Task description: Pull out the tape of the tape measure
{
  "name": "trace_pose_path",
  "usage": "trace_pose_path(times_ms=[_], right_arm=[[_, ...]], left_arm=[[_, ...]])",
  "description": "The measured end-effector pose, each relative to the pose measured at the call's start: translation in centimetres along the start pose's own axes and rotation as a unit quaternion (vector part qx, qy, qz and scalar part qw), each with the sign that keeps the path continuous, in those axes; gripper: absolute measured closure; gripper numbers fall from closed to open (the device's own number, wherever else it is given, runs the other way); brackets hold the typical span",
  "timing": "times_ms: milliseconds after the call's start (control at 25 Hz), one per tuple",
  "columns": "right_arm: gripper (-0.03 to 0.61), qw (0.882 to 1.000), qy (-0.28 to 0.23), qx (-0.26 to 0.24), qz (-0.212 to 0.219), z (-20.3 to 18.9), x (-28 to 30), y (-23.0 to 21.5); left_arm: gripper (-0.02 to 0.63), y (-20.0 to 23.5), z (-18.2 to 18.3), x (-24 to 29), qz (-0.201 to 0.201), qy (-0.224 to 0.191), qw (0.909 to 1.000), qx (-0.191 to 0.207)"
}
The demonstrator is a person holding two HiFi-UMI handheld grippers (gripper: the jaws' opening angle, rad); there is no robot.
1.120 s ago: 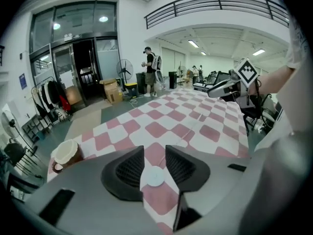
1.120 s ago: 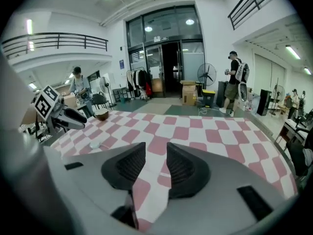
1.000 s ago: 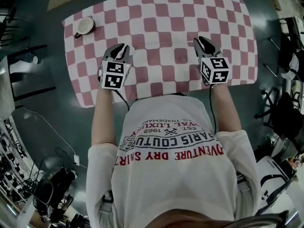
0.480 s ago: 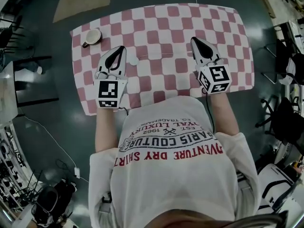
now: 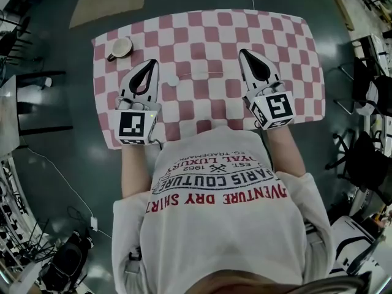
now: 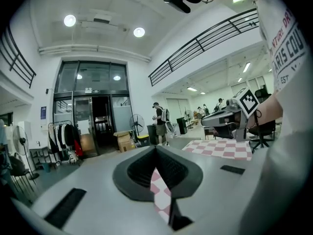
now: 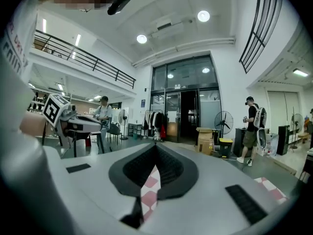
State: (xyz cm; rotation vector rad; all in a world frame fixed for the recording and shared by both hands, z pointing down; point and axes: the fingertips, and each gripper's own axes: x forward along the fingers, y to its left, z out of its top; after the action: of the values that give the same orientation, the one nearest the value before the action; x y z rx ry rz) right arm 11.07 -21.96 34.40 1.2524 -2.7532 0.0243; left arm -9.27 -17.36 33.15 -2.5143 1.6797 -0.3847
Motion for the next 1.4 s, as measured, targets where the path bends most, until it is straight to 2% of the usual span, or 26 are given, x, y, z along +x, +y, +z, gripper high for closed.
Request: trace_pose_path(times_ms=[520,760,1400], right_arm=[[0.551,1.000,0.018,0.008,0.001,-0.9,0.3,-0.7],[0.551,1.000,0.025,0.011,-0.014,-1.4,0.0,-1.4],[0.551,0.999,0.023,0.019,-0.017,-1.6,0.0,-0.8]], left_arm=[[0.597,0.4,-0.4,0.2,0.006,0.008,0.9998,-0.019],[0.597,0.5,-0.7,0.0,0.010,0.013,0.9996,-0.021],[0.597,-0.4,-1.1,0.3,-0.001,0.023,0.9994,-0.026]])
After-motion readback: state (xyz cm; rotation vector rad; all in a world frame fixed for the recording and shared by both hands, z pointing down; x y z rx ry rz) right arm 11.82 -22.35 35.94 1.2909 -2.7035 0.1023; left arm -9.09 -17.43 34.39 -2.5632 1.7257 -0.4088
